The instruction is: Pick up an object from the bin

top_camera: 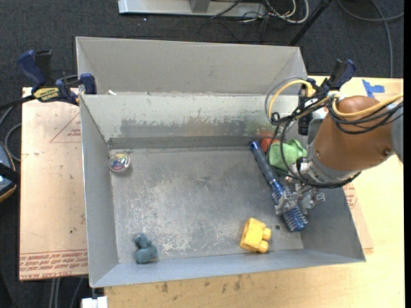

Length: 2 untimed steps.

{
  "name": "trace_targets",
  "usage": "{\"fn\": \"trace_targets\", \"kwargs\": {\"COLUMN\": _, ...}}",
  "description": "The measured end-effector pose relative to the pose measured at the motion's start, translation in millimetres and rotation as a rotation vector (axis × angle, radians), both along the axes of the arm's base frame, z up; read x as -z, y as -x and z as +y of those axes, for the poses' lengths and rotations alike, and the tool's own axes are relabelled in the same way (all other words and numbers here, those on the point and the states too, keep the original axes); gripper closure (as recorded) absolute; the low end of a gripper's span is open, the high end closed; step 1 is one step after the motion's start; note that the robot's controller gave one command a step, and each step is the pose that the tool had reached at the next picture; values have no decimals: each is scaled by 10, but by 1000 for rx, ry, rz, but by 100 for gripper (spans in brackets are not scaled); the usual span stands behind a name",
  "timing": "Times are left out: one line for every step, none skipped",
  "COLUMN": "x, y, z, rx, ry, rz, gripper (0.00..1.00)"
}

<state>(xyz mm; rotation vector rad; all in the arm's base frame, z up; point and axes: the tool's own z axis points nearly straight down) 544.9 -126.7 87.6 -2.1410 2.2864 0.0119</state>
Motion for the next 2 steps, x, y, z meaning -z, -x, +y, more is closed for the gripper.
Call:
{"fn": "trace_targets", "kwargs": {"x": -455, "y": 105, "z": 16, "rx": -50, "ry": 9, "rz": 0, "gripper": 100}}
{"fn": "trace_targets", "kwargs": {"x": -1402, "y": 125, "z": 170, "rx": -56, "ry": 10, "rz": -5, "gripper": 100}}
